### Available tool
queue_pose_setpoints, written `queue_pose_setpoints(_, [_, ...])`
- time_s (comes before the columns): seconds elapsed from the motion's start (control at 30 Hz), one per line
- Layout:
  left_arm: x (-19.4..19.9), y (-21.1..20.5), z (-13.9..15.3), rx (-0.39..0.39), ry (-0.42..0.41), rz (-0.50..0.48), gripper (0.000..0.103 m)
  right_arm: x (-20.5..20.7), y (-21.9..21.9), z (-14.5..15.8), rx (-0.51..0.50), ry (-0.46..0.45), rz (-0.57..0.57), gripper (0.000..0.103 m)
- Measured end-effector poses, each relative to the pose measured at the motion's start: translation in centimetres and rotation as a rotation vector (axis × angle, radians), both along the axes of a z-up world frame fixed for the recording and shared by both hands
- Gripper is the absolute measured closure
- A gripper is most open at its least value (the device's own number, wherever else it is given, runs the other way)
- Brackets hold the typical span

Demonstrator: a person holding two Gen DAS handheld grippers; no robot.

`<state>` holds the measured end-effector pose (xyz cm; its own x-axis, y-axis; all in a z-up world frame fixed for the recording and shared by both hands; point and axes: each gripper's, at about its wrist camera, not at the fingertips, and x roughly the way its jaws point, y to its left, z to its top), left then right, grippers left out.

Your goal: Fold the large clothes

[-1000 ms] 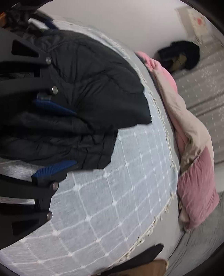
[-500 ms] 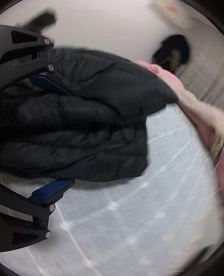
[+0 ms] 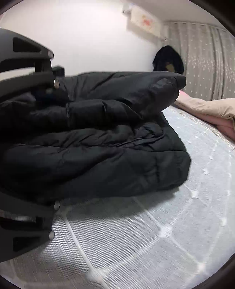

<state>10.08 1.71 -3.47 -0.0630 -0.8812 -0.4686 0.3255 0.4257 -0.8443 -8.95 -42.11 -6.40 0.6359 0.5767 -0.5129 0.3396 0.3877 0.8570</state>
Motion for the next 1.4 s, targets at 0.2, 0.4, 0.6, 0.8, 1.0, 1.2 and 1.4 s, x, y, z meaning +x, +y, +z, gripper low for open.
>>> queue_pose_setpoints(0.2, [-0.9, 1.6, 2.5, -0.036, -0.065, 0.029, 0.036, 0.2, 0.4, 1.8, -0.017, -0.067, -0.015, 0.063])
queue_pose_setpoints(0.4, [-0.7, 7.3, 5.1, -0.076, -0.124, 0.146, 0.038, 2.1, 4.6, 4.7, -0.026, -0.179, 0.039, 0.066])
queue_pose_setpoints(0.6, [-0.9, 15.7, 6.6, -0.095, -0.189, 0.275, 0.039, 5.4, 11.2, 8.0, -0.056, -0.303, 0.155, 0.066])
queue_pose_setpoints(0.8, [-2.0, 24.6, 7.3, -0.118, -0.26, 0.42, 0.039, 9.9, 19.6, 10.6, -0.106, -0.432, 0.298, 0.066])
queue_pose_setpoints(1.0, [-1.1, 29.8, 5.0, 0.017, -0.341, 0.588, 0.035, 14.0, 25.9, 9.6, -0.171, -0.48, 0.363, 0.065])
queue_pose_setpoints(1.2, [0.4, 28.4, 1.7, 0.23, -0.253, 0.616, 0.02, 17.2, 27.4, 1.7, -0.328, -0.222, 0.351, 0.036])
queue_pose_setpoints(1.4, [-2.8, 26.5, 5.5, 0.488, -0.398, 0.655, 0.02, 15.4, 24.3, 5.2, -0.425, -0.206, 0.285, 0.035])
